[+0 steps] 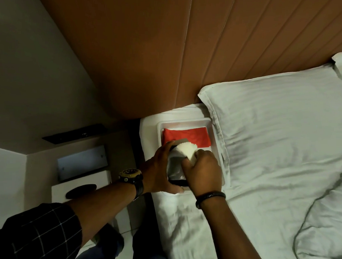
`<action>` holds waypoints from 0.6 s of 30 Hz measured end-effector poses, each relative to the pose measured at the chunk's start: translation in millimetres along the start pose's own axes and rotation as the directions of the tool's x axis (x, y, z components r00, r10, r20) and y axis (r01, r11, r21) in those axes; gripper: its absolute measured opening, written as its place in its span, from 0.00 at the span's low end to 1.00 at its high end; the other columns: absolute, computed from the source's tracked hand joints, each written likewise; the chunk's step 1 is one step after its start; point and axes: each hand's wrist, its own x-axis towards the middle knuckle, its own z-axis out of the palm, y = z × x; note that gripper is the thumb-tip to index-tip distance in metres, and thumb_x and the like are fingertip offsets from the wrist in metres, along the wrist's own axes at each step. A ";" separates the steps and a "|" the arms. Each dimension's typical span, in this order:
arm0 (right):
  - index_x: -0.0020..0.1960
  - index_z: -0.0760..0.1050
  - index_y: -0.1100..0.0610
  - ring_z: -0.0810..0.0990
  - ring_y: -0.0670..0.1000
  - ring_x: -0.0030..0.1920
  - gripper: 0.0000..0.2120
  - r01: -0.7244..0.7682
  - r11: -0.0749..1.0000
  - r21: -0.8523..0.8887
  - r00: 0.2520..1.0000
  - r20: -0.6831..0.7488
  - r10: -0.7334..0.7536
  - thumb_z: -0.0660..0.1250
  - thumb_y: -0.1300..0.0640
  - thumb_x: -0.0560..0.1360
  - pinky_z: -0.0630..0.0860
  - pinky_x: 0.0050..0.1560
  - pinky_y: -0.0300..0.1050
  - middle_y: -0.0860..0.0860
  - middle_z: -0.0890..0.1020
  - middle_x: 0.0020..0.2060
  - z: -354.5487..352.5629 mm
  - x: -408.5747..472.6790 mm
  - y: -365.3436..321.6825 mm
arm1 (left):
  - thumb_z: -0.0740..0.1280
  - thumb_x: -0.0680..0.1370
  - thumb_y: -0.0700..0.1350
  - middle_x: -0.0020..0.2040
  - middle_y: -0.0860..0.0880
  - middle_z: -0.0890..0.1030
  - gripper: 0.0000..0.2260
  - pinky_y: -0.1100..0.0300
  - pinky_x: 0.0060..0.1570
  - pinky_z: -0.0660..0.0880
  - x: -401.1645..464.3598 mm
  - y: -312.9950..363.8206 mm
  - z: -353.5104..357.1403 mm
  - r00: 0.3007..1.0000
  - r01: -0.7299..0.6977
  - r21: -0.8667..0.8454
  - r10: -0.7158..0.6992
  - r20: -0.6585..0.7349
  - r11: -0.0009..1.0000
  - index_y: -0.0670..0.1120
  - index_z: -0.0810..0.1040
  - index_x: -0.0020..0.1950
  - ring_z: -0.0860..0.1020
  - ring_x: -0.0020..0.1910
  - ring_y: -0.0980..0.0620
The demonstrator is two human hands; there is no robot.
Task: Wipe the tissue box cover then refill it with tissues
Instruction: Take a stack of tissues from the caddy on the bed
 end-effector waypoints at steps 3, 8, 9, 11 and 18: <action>0.33 0.65 0.57 0.67 0.52 0.29 0.15 0.007 0.993 0.119 0.995 -0.103 0.006 0.68 0.54 0.73 0.56 0.29 0.42 0.49 0.69 0.27 -20.0 6.5 4.9 | 0.78 0.53 0.67 0.72 0.64 0.56 0.61 0.75 0.58 0.61 0.7 -3.0 3.8 1.000 0.030 0.057 -0.029 -0.010 0.998 0.65 0.41 0.75 0.58 0.66 0.68; 0.54 0.77 0.62 0.75 0.52 0.36 0.08 0.122 0.964 0.236 0.984 -0.155 -0.087 0.68 0.61 0.75 0.62 0.34 0.33 0.52 0.78 0.35 -47.4 5.4 12.1 | 0.77 0.54 0.69 0.75 0.61 0.53 0.62 0.69 0.61 0.58 4.7 -5.8 10.1 0.999 0.027 0.093 -0.025 -0.022 0.995 0.64 0.40 0.76 0.55 0.68 0.67; 0.58 0.76 0.63 0.78 0.54 0.39 0.11 0.132 0.963 0.235 0.984 -0.149 -0.098 0.68 0.61 0.76 0.63 0.36 0.33 0.54 0.81 0.39 -51.2 5.0 13.6 | 0.77 0.54 0.68 0.75 0.63 0.53 0.61 0.70 0.61 0.57 5.2 -4.8 9.4 1.000 0.017 0.094 -0.015 -0.028 0.995 0.63 0.40 0.76 0.53 0.68 0.70; 0.60 0.75 0.62 0.79 0.54 0.42 0.13 0.144 0.956 0.256 0.982 -0.157 -0.106 0.67 0.61 0.76 0.65 0.38 0.33 0.54 0.82 0.42 -58.3 4.7 17.0 | 0.78 0.54 0.67 0.72 0.72 0.49 0.61 0.71 0.61 0.56 4.9 -2.5 7.0 0.999 0.005 0.073 -0.002 -0.040 0.997 0.63 0.41 0.76 0.51 0.68 0.76; 0.55 0.78 0.53 0.81 0.49 0.48 0.08 0.070 0.834 0.547 0.977 -0.208 0.054 0.68 0.59 0.76 0.78 0.46 0.40 0.49 0.83 0.47 -90.3 0.6 57.8 | 0.79 0.54 0.64 0.75 0.53 0.59 0.65 0.49 0.64 0.74 -0.6 -3.6 1.2 0.997 0.080 0.011 -0.080 0.011 0.997 0.58 0.37 0.77 0.66 0.70 0.53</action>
